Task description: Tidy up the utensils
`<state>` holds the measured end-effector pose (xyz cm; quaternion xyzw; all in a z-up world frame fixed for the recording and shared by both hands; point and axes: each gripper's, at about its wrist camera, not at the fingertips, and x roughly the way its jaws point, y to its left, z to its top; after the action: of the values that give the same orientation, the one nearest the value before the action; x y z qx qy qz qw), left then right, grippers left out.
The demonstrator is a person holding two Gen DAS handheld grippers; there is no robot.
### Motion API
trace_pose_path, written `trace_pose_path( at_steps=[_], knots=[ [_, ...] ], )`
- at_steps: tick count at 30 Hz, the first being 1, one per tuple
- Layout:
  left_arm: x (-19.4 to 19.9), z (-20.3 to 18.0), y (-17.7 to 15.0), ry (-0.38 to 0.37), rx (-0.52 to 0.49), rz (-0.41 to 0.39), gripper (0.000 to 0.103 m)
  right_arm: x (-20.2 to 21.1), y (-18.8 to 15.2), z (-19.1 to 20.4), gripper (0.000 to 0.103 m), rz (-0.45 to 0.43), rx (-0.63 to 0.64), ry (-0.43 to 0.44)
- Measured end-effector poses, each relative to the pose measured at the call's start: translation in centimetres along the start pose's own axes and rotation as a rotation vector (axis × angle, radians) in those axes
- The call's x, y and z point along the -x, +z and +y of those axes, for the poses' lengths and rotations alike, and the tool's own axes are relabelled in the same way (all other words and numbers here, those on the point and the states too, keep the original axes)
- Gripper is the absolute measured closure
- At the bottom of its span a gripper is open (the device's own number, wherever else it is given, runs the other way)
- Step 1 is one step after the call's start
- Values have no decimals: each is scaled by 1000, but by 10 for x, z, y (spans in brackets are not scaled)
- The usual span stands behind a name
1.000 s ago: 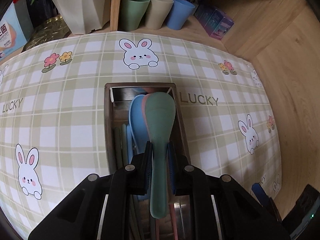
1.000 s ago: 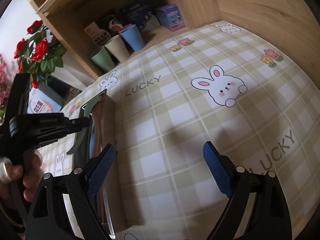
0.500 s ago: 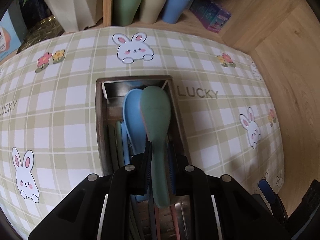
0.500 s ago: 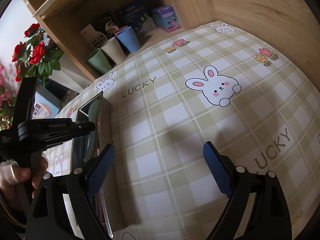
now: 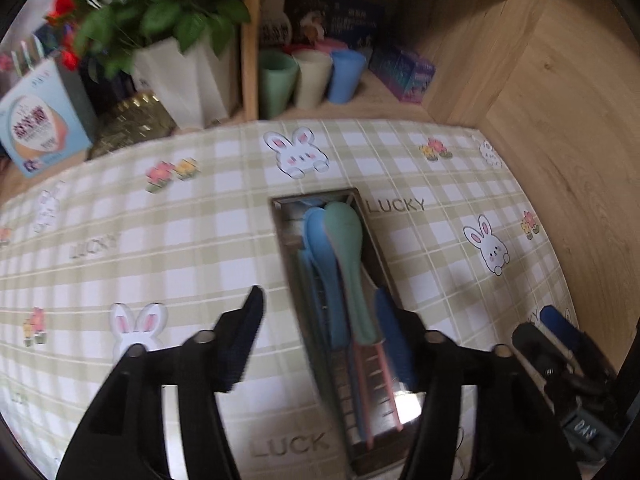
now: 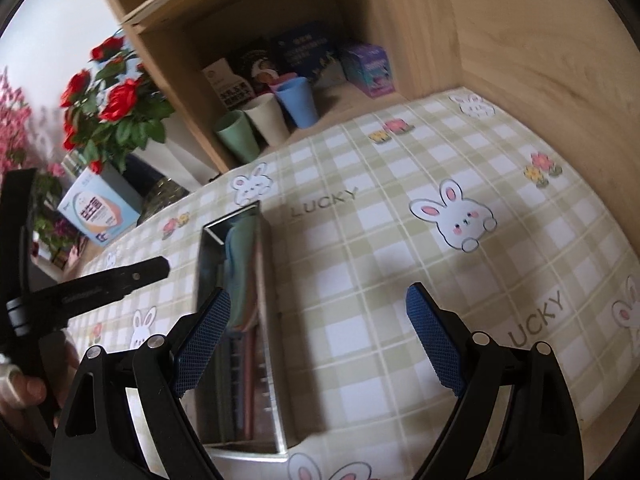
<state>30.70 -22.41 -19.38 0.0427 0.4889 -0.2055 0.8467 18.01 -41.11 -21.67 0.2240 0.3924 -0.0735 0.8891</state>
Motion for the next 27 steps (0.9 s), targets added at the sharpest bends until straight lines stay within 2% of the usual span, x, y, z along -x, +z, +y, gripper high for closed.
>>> trace_pose_path(
  at_steps=[2, 5, 11, 14, 20, 27],
  knots=[
    [20, 6, -4, 5, -3, -40, 18, 9, 2, 10, 17, -12, 22, 4],
    [51, 17, -11, 42, 2, -96, 12, 26, 5, 28, 17, -35, 60, 14],
    [112, 49, -27, 95, 31, -204, 10, 65, 7, 70, 17, -90, 150, 53],
    [149, 64, -39, 162, 32, -281, 8, 82, 5, 89, 17, -121, 206, 34],
    [209, 92, -66, 238, 59, -413, 6, 116, -2, 119, 17, -177, 266, 26],
    [250, 107, -96, 283, 57, -486, 6, 145, -14, 142, 17, -222, 301, 26]
  ],
)
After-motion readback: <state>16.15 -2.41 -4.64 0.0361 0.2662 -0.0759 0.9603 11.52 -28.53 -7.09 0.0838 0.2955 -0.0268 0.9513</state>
